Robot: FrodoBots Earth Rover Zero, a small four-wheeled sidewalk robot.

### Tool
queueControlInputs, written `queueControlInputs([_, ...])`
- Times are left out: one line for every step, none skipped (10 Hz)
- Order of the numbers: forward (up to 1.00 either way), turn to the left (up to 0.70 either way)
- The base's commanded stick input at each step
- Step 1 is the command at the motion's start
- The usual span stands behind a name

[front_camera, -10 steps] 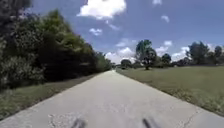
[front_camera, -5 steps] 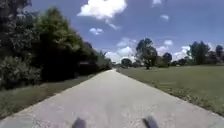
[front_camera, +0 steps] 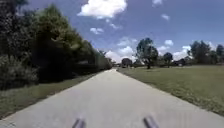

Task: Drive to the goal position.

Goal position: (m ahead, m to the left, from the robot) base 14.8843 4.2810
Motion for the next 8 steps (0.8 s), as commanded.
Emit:
queueControlInputs([0.5, 0.0])
queueControlInputs([0.5, 0.0])
queueControlInputs([0.5, 0.22])
queueControlInputs([0.5, 0.5])
queueControlInputs([0.5, 0.42])
queueControlInputs([0.5, 0.0])
queueControlInputs([0.5, 0.0])
queueControlInputs([0.5, 0.0])
